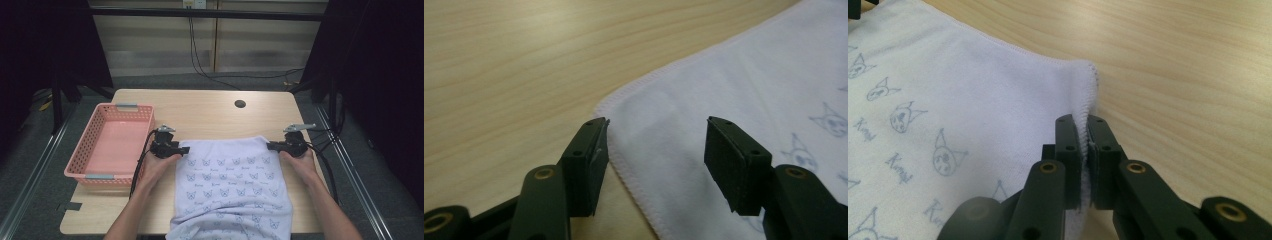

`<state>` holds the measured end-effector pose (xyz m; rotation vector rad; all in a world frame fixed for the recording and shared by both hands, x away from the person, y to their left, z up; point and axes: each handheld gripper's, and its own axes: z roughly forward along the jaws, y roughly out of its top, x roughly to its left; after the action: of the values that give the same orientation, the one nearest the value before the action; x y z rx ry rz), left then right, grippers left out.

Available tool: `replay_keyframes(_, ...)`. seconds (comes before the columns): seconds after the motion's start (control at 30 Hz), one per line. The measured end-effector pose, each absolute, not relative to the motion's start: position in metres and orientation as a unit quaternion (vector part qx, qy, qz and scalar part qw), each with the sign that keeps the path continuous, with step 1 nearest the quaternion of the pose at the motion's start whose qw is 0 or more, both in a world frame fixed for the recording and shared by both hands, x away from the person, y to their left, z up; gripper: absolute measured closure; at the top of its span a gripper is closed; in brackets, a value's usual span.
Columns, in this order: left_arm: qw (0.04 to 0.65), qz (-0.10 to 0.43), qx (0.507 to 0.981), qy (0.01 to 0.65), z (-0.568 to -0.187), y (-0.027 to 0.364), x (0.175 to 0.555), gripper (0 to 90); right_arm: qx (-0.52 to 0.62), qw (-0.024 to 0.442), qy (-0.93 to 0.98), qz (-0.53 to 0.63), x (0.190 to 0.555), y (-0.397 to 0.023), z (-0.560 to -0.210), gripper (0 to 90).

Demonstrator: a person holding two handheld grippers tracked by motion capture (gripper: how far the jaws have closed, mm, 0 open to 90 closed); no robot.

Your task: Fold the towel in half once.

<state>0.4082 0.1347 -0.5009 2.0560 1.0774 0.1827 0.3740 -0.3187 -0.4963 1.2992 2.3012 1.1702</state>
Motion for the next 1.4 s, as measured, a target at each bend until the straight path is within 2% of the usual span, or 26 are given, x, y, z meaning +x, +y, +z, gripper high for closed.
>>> replay_keyframes(0.17,0.391,0.09,0.804,0.438,-0.504,0.132,0.409,40.1,0.445,0.125,0.789,0.404,0.373,-0.319,-0.495,85.7)
replay_keyframes(0.33,0.403,0.084,0.802,0.432,-0.506,0.129,0.411,42.3,0.446,0.122,0.789,0.404,0.374,-0.32,-0.497,85.6)
replay_keyframes(0.47,0.408,0.07,0.817,0.401,-0.507,0.124,0.41,56.2,0.447,0.119,0.788,0.407,0.375,-0.32,-0.496,85.6)
replay_keyframes(0.57,0.411,0.057,0.821,0.393,-0.509,0.119,0.409,81.2,0.448,0.117,0.785,0.412,0.375,-0.321,-0.495,85.7)
replay_keyframes(0.6,0.413,0.048,0.82,0.393,-0.509,0.119,0.41,85.1,0.449,0.116,0.784,0.412,0.374,-0.321,-0.494,85.7)
replay_keyframes(0.93,0.46,0.027,0.8,0.385,-0.485,0.123,0.404,86.4,0.446,0.112,0.764,0.453,0.37,-0.327,-0.476,85.9)
replay_keyframes(1.13,0.49,0.041,0.787,0.372,-0.456,0.127,0.403,86.4,0.442,0.116,0.751,0.477,0.37,-0.332,-0.46,86.0)
replay_keyframes(1.4,0.495,0.063,0.787,0.363,-0.425,0.137,0.412,86.4,0.432,0.128,0.745,0.492,0.375,-0.331,-0.437,86.1)
